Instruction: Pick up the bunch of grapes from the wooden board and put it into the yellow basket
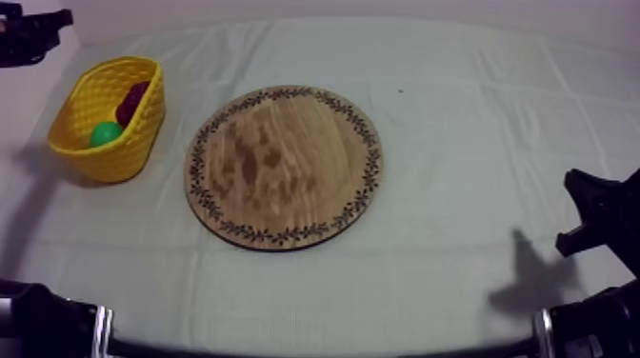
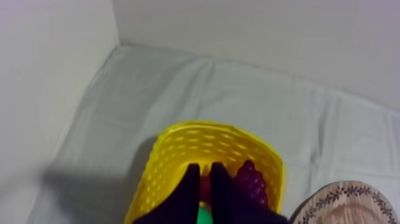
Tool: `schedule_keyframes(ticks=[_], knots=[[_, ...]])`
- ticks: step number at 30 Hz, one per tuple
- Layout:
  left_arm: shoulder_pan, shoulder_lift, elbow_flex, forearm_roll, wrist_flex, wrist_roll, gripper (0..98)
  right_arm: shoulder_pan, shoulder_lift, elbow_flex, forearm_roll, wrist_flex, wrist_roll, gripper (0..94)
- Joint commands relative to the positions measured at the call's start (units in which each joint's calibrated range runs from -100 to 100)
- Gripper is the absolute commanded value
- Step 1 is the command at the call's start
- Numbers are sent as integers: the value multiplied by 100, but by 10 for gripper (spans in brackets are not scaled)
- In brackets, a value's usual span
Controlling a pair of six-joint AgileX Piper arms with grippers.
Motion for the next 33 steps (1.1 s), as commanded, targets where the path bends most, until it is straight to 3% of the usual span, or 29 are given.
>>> schedule_keyframes(ticks=[1,9,17,24,28,33], knots=[[-33,-648,331,169,-20,-165,11,-2,-1,-3,1,-3,0,4],[-73,-2729,2286,594,-309,-713,1,-2,-1,-3,1,-3,0,4],[29,-5003,4346,668,-434,-1126,0,-2,-1,-3,1,-3,0,4],[111,-6153,5368,670,-553,-1268,0,-2,-1,-3,1,-3,-1,4],[114,-6513,5659,867,-620,-1507,0,-2,-1,-3,1,-3,-2,4],[137,-6807,5749,984,-557,-1550,0,-2,-1,-3,1,-3,-1,4]])
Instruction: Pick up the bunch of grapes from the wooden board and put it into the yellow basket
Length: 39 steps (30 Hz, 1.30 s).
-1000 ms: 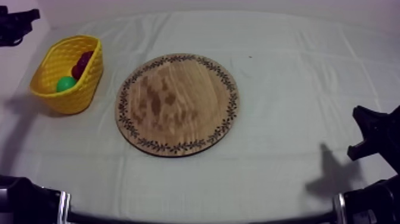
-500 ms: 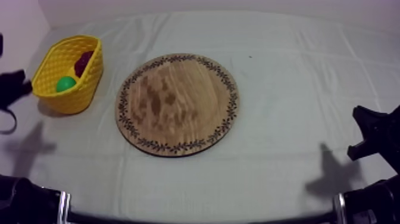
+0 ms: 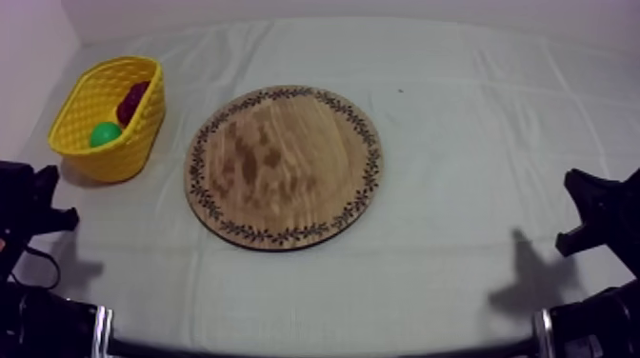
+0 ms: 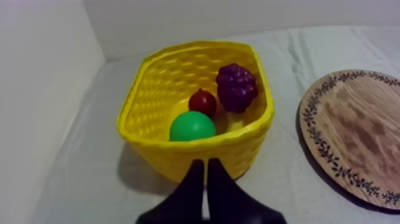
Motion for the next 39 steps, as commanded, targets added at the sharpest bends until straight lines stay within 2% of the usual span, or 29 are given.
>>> schedule_keyframes(ticks=[1,5,13,24,39], knots=[[13,-103,8,37,37,-7,0,-2,-1,-3,1,-3,2,4],[41,-295,14,158,228,-113,0,-2,-1,-3,1,-3,2,4],[160,-674,20,202,440,-238,0,-2,-1,-3,1,-3,2,4],[194,-713,23,207,453,17,0,-2,-1,-3,1,-3,2,4],[190,-713,13,208,530,14,0,-2,-1,-3,1,-3,2,4]])
